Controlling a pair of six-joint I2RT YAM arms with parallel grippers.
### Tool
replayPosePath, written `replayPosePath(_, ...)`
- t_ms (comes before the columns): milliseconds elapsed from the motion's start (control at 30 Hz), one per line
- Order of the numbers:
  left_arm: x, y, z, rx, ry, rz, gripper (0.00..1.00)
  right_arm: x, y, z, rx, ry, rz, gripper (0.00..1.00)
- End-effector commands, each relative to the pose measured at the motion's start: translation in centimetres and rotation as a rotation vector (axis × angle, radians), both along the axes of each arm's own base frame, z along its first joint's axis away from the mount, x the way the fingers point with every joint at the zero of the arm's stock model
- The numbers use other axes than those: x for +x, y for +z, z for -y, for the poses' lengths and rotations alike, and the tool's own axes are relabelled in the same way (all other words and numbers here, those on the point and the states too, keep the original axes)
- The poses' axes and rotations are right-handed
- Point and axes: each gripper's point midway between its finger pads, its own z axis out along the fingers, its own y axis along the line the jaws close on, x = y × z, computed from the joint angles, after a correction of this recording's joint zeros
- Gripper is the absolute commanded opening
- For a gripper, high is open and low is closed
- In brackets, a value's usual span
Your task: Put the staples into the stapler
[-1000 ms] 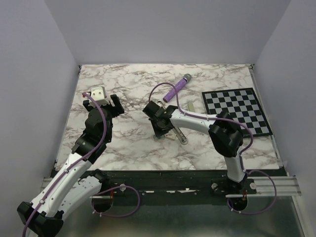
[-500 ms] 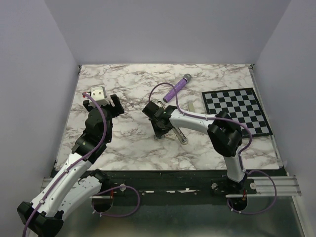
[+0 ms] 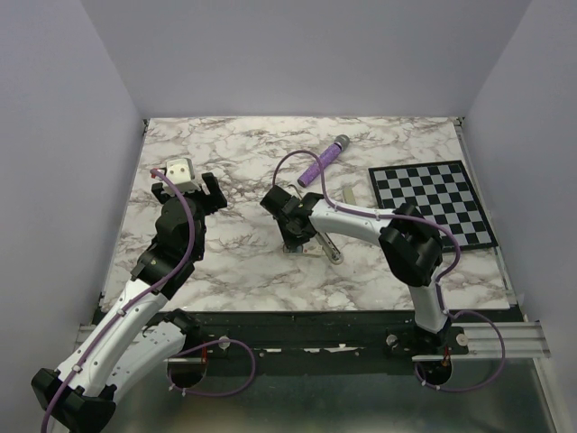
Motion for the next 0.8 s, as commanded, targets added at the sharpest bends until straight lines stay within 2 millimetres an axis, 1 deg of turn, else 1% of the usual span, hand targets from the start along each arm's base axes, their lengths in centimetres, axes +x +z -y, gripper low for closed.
replayPosePath(0,0.1,-0.1,-0.1,0.002,0.002,0.003,0.85,-0.5,0.0,0.1,-0.012,-0.006,-0.015,0.27)
replayPosePath(500,0.1,-0.1,-0.1,0.004,-0.001,0.003,0.85,-1.0,-0.8,-0.7,-0.004,0.008,-0.065,0.3)
replayPosePath(767,0.1,-0.1,0.0,0.003,-0.004,0.002,0.85,-1.0,-1.0,-0.4,-0.028,0.003,-0.068,0.3)
